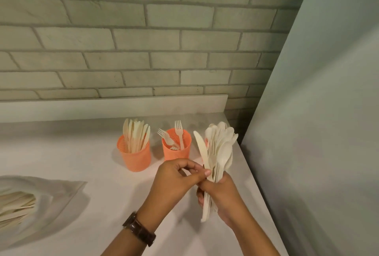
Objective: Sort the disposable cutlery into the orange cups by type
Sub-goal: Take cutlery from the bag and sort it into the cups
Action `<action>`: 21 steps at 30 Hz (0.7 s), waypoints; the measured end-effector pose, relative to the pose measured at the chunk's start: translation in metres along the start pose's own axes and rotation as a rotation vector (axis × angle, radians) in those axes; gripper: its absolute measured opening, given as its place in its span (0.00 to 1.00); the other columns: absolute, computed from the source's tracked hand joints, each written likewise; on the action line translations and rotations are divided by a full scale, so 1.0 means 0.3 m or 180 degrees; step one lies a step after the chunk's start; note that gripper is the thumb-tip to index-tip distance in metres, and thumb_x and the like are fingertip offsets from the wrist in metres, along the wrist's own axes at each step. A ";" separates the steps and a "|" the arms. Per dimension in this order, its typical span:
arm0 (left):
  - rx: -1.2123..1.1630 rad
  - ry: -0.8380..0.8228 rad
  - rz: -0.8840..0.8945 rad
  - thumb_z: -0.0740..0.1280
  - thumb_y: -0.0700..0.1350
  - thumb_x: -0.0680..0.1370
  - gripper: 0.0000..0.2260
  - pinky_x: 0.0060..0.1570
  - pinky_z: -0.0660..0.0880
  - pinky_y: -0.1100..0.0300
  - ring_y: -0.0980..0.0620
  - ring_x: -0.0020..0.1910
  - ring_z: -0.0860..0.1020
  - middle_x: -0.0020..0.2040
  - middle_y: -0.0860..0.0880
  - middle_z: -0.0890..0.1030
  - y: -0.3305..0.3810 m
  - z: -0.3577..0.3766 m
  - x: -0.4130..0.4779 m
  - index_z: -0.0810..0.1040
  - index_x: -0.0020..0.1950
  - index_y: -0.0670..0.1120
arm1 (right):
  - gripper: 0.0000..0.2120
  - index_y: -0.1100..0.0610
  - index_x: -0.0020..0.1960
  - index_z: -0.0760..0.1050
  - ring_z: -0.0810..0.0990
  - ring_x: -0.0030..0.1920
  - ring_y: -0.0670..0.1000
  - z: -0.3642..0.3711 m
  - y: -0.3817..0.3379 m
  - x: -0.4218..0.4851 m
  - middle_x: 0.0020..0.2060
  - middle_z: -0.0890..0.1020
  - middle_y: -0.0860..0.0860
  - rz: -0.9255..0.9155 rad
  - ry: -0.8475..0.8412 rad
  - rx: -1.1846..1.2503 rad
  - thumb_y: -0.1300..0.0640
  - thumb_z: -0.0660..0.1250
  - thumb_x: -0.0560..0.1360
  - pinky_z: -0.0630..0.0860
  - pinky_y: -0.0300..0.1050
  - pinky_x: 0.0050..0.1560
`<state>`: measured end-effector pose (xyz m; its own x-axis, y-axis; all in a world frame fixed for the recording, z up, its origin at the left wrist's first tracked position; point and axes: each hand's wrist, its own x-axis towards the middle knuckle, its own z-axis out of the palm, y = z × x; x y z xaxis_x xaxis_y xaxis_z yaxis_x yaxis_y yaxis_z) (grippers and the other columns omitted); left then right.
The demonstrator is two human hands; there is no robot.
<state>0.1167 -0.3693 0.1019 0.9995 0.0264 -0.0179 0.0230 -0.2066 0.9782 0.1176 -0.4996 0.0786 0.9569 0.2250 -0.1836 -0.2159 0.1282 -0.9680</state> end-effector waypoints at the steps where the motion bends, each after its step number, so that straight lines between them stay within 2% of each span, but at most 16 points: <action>1: 0.0030 0.0060 -0.0059 0.77 0.49 0.65 0.04 0.30 0.68 0.67 0.57 0.24 0.67 0.34 0.52 0.83 -0.010 -0.004 -0.006 0.84 0.35 0.51 | 0.14 0.62 0.52 0.78 0.72 0.21 0.50 0.015 0.008 0.004 0.24 0.77 0.51 0.0011 -0.0015 -0.0073 0.63 0.66 0.67 0.71 0.42 0.25; 4: -0.0027 0.0182 -0.0205 0.77 0.46 0.65 0.05 0.30 0.68 0.68 0.58 0.23 0.69 0.28 0.52 0.80 -0.015 -0.022 -0.022 0.83 0.35 0.47 | 0.14 0.64 0.50 0.77 0.71 0.20 0.50 0.049 0.022 0.010 0.21 0.74 0.51 0.0069 -0.0078 -0.0240 0.63 0.64 0.65 0.69 0.40 0.23; 6: -0.0176 0.0330 -0.0258 0.77 0.44 0.66 0.05 0.29 0.70 0.70 0.60 0.25 0.73 0.28 0.53 0.81 0.003 -0.051 -0.021 0.83 0.36 0.45 | 0.10 0.63 0.44 0.76 0.71 0.20 0.50 0.062 0.026 0.012 0.22 0.72 0.53 0.0097 -0.0124 -0.0266 0.62 0.66 0.64 0.69 0.40 0.23; 8: -0.0388 0.0770 -0.0255 0.75 0.43 0.68 0.04 0.26 0.71 0.70 0.62 0.26 0.75 0.30 0.53 0.82 0.025 -0.115 0.006 0.82 0.37 0.45 | 0.07 0.63 0.39 0.71 0.70 0.20 0.51 0.067 0.025 0.017 0.22 0.71 0.53 0.0157 -0.0185 -0.0194 0.62 0.68 0.64 0.70 0.41 0.25; 10: -0.0460 0.1381 -0.0148 0.75 0.43 0.69 0.04 0.26 0.73 0.68 0.62 0.24 0.73 0.29 0.52 0.81 0.030 -0.216 0.057 0.82 0.36 0.47 | 0.08 0.61 0.40 0.69 0.69 0.20 0.52 0.065 0.028 0.029 0.22 0.70 0.54 0.0276 -0.0206 0.0117 0.65 0.68 0.66 0.68 0.41 0.25; 12: -0.0131 0.1859 0.0003 0.74 0.45 0.69 0.03 0.32 0.74 0.63 0.61 0.25 0.73 0.32 0.50 0.82 0.008 -0.324 0.114 0.82 0.36 0.49 | 0.10 0.59 0.43 0.68 0.68 0.20 0.52 0.062 0.026 0.040 0.24 0.68 0.55 0.0401 -0.0230 0.0513 0.69 0.66 0.70 0.66 0.40 0.24; 14: 0.0514 0.2163 0.0038 0.74 0.48 0.70 0.05 0.36 0.72 0.63 0.58 0.31 0.77 0.34 0.49 0.83 -0.045 -0.397 0.164 0.83 0.39 0.47 | 0.10 0.59 0.43 0.67 0.67 0.20 0.51 0.059 0.021 0.048 0.25 0.66 0.55 0.0474 -0.0249 0.0762 0.70 0.66 0.71 0.66 0.39 0.23; 16: 0.0966 0.2252 -0.0055 0.73 0.50 0.70 0.08 0.35 0.69 0.64 0.53 0.37 0.79 0.37 0.49 0.84 -0.110 -0.427 0.203 0.84 0.42 0.45 | 0.11 0.58 0.44 0.67 0.67 0.20 0.51 0.065 0.013 0.054 0.25 0.66 0.54 0.0485 -0.0280 0.0830 0.69 0.68 0.70 0.66 0.39 0.22; 19: 0.1124 0.2144 -0.0290 0.73 0.49 0.70 0.09 0.38 0.67 0.61 0.50 0.41 0.79 0.41 0.49 0.84 -0.183 -0.425 0.237 0.84 0.44 0.45 | 0.14 0.58 0.44 0.67 0.67 0.20 0.51 0.076 -0.002 0.056 0.25 0.66 0.53 0.0530 -0.0328 0.0818 0.65 0.70 0.65 0.66 0.39 0.23; 21: 0.1268 0.2022 -0.0390 0.73 0.49 0.70 0.08 0.38 0.67 0.61 0.51 0.41 0.78 0.43 0.49 0.83 -0.218 -0.412 0.243 0.84 0.45 0.46 | 0.13 0.58 0.45 0.67 0.67 0.20 0.51 0.073 -0.005 0.059 0.24 0.67 0.53 0.0553 -0.0363 0.0763 0.67 0.70 0.68 0.65 0.39 0.24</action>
<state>0.1852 -0.2330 0.0622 0.7872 0.6052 0.1189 0.2598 -0.5002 0.8260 0.1305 -0.4747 0.0804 0.8767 0.3687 -0.3091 -0.4268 0.2994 -0.8534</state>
